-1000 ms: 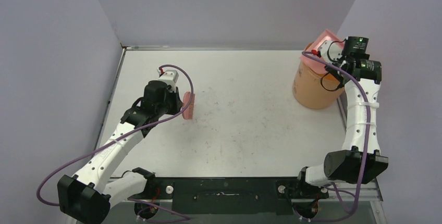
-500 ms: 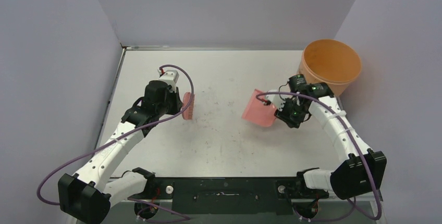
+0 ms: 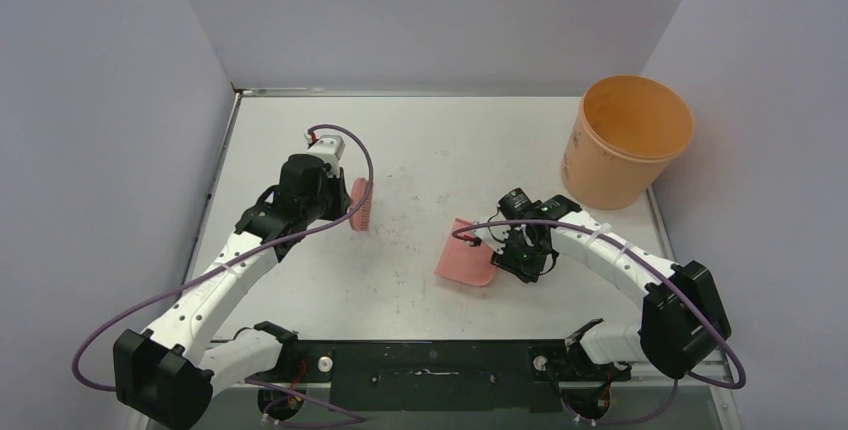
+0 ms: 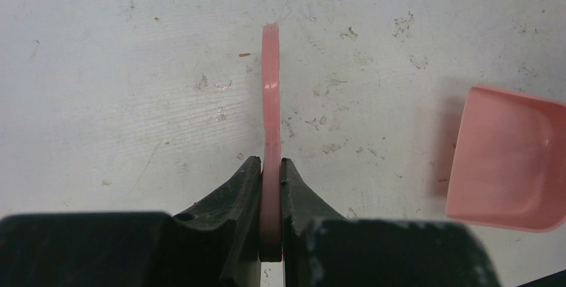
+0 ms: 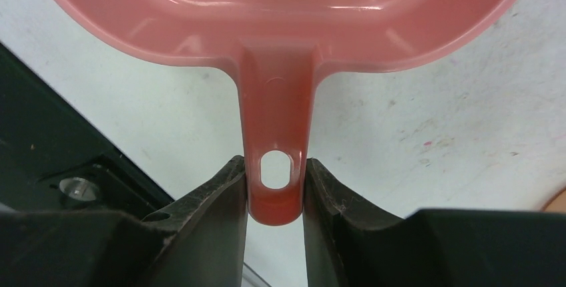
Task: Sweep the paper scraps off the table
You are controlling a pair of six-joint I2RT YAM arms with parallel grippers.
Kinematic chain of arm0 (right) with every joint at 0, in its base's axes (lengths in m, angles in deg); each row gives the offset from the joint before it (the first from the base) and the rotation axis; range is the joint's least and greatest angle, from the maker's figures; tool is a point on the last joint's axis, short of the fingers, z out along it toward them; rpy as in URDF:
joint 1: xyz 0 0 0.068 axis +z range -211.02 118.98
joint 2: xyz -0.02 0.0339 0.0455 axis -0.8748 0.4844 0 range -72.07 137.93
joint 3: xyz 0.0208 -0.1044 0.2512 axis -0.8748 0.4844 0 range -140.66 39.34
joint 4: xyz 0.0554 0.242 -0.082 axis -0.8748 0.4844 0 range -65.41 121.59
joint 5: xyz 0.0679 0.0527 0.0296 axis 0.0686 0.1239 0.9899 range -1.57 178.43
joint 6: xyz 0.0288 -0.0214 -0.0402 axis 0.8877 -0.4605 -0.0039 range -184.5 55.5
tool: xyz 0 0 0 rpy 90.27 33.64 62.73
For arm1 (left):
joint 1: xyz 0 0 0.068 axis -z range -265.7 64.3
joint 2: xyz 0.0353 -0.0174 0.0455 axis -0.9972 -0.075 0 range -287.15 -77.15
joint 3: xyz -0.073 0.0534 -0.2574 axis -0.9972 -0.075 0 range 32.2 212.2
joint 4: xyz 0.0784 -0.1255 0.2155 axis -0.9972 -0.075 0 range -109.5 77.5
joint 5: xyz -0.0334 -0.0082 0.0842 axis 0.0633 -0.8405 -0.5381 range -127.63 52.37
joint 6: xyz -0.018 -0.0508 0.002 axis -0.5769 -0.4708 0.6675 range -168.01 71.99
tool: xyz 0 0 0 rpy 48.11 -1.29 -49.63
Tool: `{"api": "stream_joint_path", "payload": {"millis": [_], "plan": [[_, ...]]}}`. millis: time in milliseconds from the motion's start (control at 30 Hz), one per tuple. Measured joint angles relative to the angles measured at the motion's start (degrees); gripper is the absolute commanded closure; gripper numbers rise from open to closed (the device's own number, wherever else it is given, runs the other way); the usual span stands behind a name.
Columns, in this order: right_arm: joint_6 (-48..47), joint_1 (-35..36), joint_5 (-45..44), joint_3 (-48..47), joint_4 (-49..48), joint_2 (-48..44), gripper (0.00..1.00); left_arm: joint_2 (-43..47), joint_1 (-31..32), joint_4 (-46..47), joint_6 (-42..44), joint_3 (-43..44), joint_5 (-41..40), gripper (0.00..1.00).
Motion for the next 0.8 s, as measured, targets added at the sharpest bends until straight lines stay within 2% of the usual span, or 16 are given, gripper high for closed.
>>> {"api": "stream_joint_path", "payload": {"millis": [333, 467, 533, 600, 800], "plan": [[1.79, 6.60, -1.97, 2.91, -9.40, 1.38, 0.82, -0.52, 0.09, 0.00, 0.00, 0.00, 0.02, 1.00], [1.79, 9.14, -1.92, 3.06, -10.80, 3.69, 0.70, -1.18, 0.09, -0.02, 0.00, 0.00, 0.04, 1.00], [1.81, 9.73, -1.95, 3.06, -11.47, 4.50, 0.52, -1.31, 0.09, -0.02, 0.00, 0.00, 0.07, 1.00], [2.29, 9.86, -1.97, 3.06, -12.22, 4.57, 0.44, -1.31, 0.09, 0.00, 0.00, 0.00, 0.07, 1.00], [2.49, 6.91, -0.81, 3.02, -14.27, 1.14, 0.31, -2.08, 0.09, -0.04, -0.09, 0.00, 1.31, 1.00]]}}
